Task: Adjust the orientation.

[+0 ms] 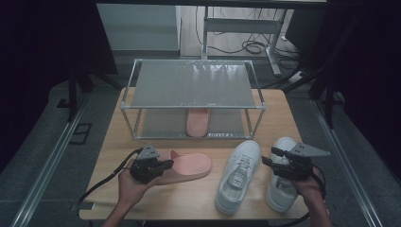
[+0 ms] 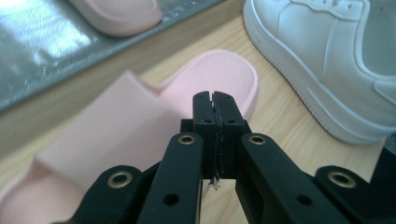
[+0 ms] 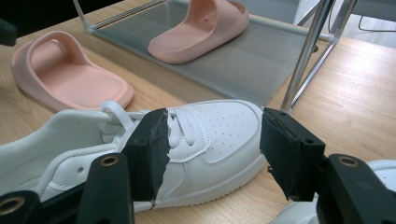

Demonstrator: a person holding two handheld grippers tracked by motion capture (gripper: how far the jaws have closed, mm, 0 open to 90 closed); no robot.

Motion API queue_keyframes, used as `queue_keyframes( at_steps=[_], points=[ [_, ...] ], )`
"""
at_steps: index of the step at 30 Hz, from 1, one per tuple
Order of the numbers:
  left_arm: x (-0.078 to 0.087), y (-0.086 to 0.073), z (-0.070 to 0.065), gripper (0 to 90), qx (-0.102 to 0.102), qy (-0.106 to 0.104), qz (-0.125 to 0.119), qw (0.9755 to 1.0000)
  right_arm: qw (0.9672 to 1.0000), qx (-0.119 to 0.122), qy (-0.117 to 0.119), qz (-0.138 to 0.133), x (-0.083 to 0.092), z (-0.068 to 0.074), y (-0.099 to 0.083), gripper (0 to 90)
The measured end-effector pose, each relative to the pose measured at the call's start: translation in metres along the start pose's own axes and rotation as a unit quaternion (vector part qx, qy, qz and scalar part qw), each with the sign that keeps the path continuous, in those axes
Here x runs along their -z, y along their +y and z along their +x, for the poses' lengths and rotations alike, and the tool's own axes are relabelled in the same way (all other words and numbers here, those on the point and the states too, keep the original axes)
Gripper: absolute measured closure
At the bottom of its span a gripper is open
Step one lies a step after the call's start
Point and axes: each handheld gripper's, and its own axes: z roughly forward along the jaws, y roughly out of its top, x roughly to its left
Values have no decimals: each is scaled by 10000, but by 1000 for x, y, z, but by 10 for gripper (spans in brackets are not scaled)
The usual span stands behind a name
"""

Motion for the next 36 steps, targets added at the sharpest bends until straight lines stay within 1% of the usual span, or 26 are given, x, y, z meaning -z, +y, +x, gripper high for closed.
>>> queue_keyframes(
  at_steps=[8, 11, 15, 16, 17, 22, 24, 26, 34, 36],
  points=[
    [-28, 27, 4, 893, 11, -104, 110, 9999, 10000, 3, 0, 5, -1, 0, 0, 427],
    [-38, 35, 4, 893, 55, -153, 130, 9998, 10000, -19, 4, 8, -1, -1, -1, 427],
    [-48, 43, 4, 894, 41, -169, 183, 9997, 10000, -18, 5, 17, -1, -1, -1, 427],
    [-50, 44, 3, 893, 34, -171, 188, 9997, 10000, -17, 5, 19, -1, -1, -1, 427],
    [-52, 46, 3, 893, 75, -216, 167, 9996, 10000, -20, 6, 23, -1, -1, -1, 427],
    [-63, 54, 1, 892, 63, -175, 238, 9995, 10000, -8, 9, 22, -1, -1, -1, 427],
    [-67, 56, -1, 892, 93, -203, 225, 9995, 10000, -1, 7, 21, -1, -1, -1, 427],
    [-71, 58, -1, 890, 85, -184, 268, 9994, 10000, 2, 10, 24, -2, -1, -1, 427],
    [-87, 64, -6, 890, 78, -228, 397, 9989, 10000, -15, 11, 30, -2, -1, -1, 427],
    [-90, 65, -7, 890, 115, -238, 411, 9988, 10000, -13, 6, 28, -1, -1, -1, 427]
  ],
)
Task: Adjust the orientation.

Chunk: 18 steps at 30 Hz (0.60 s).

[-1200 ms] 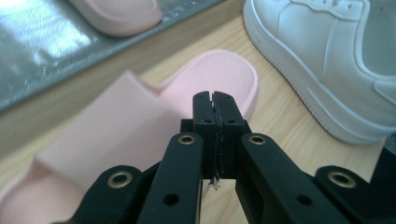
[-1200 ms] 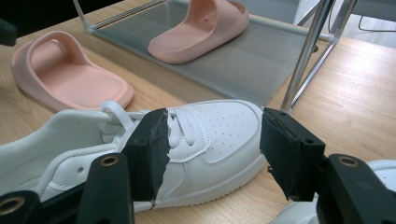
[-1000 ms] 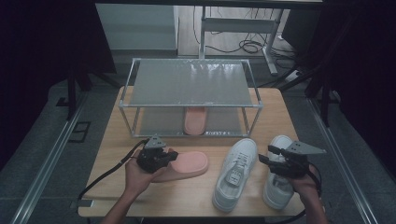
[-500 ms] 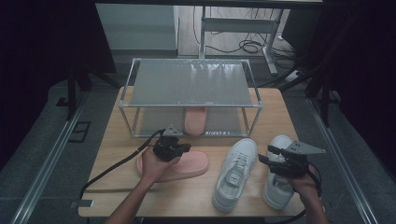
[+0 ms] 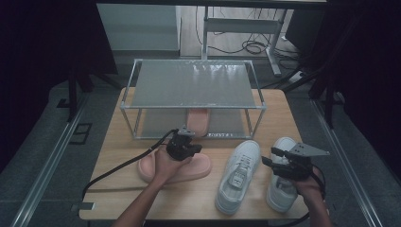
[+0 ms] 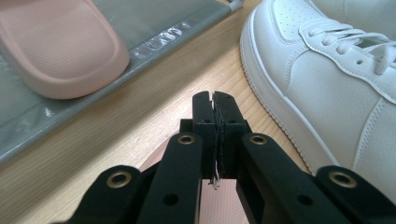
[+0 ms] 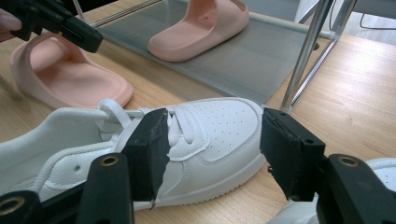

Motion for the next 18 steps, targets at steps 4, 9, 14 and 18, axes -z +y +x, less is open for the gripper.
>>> queue_keyframes(
  at_steps=[4, 9, 14, 18],
  points=[
    [-4, 3, -1, 889, -24, 48, 69, 10000, 10000, 19, 6, -28, 2, 1, 1, 427],
    [-10, 5, 0, 889, -20, 163, 173, 9997, 10000, 19, 3, -38, 2, 1, 1, 427],
    [-18, 4, 3, 889, 40, 251, 295, 9992, 10000, 32, -1, -40, 3, 1, 1, 427],
    [-24, 3, 5, 888, 73, 315, 428, 9986, 10000, 37, 0, -46, 3, 1, 2, 427]
  ],
)
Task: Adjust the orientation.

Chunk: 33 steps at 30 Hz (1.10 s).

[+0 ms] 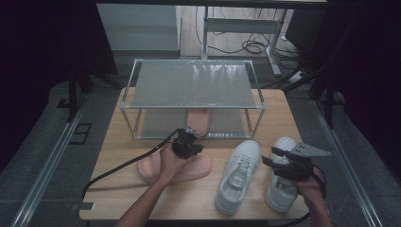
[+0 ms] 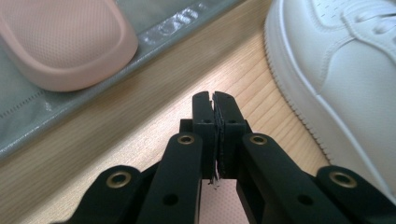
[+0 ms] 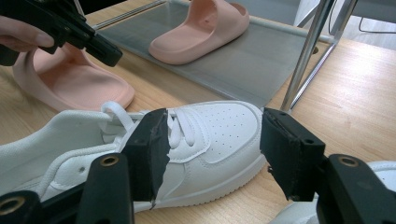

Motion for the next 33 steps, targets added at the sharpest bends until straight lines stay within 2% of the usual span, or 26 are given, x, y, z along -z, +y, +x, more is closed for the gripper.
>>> queue_keyframes(
  at_steps=[9, 17, 23, 27, 33],
  points=[
    [-12, 2, 0, 886, 45, 80, 259, 9996, 10000, 1, -1, -4, 0, 0, 0, 427],
    [-16, 4, 1, 885, 123, 187, 455, 9987, 10000, 3, 4, -10, 0, 0, 0, 427],
    [-19, 4, -2, 879, -9, 306, 677, 9972, 10000, 0, 11, -11, 0, 0, 0, 427],
    [-21, 7, -6, 879, -118, 418, 735, 9964, 10000, 2, 10, -17, 0, 0, 0, 427],
    [-21, 6, -7, 883, -126, 333, 771, 9964, 10000, -11, 3, -31, 1, -1, 0, 427]
  ],
)
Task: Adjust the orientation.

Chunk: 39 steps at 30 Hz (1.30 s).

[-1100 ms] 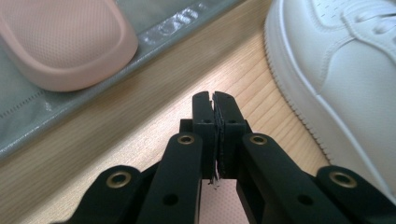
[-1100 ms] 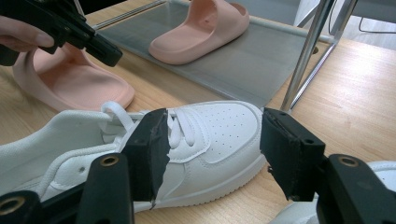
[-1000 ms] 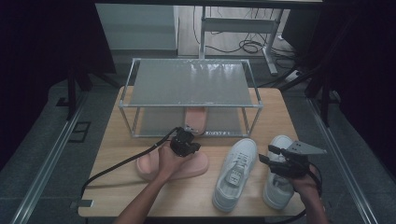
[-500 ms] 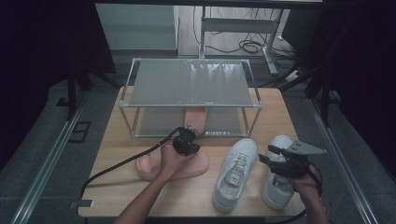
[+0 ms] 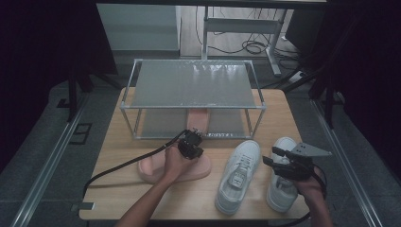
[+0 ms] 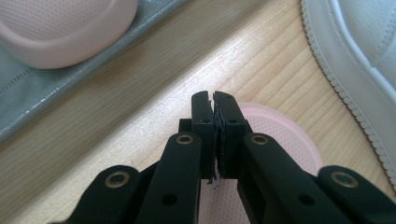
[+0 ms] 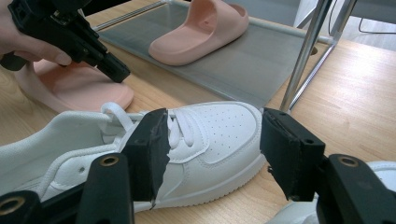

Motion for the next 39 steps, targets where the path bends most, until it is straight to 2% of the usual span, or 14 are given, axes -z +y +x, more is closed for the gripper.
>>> queue_keyframes(
  at_steps=[8, 12, 27, 31, 39],
  points=[
    [5, -9, -6, 883, -90, -176, 35, 9998, 10000, 1, -2, -7, 1, 0, 0, 427],
    [10, -19, -9, 882, -121, -272, 21, 9996, 10000, -12, -5, -5, 1, 0, 0, 427],
    [38, -76, -23, 882, -233, -732, -186, 9969, 10000, 14, 1, 16, 0, 1, 0, 427],
    [45, -92, -28, 881, -239, -762, -242, 9965, 10000, 5, 4, 14, 0, 1, 0, 427],
    [58, -113, -29, 882, -255, -802, -240, 9962, 10000, 20, 3, 24, 0, 2, 0, 427]
  ],
)
